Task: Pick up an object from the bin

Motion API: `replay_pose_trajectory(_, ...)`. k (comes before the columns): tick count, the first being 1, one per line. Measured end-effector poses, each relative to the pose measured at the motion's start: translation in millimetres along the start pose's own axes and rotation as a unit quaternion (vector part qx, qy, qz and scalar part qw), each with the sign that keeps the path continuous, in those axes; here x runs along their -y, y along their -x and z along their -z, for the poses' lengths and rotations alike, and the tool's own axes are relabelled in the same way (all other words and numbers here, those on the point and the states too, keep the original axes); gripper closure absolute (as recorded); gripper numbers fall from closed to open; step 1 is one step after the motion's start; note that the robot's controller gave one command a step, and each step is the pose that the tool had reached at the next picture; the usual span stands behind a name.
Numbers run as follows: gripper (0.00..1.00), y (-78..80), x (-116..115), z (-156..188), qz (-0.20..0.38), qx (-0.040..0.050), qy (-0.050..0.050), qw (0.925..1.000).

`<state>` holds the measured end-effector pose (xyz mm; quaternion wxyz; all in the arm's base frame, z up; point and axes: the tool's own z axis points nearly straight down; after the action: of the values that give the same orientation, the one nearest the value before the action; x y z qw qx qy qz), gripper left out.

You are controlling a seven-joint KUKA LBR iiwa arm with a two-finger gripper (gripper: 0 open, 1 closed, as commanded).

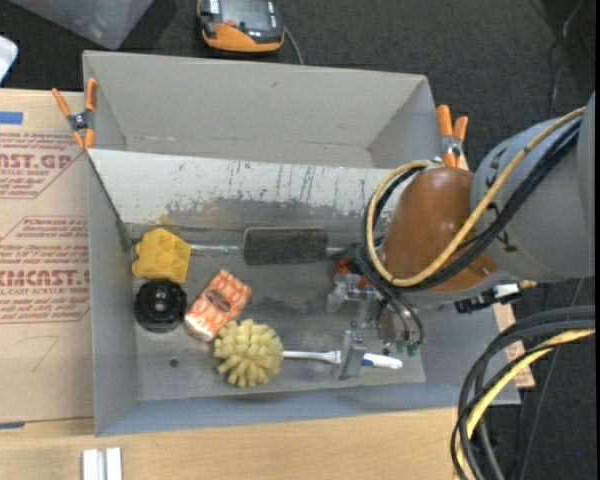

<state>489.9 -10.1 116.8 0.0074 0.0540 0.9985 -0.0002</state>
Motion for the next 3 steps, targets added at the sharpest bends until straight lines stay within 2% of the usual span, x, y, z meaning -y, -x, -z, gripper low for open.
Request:
replay_pose_trajectory(1, 0.00, -6.4, -15.3, -17.9, -0.035, -0.0099, 0.000, 0.9993)
replay_pose_trajectory(2, 0.00, -3.4, -8.8, -47.5, -0.080, -0.0018, 0.001, 0.9968)
replay_pose_trajectory(3, 1.00, -4.3, -17.1, -46.8, -0.208, -0.0068, 0.000, 0.9781)
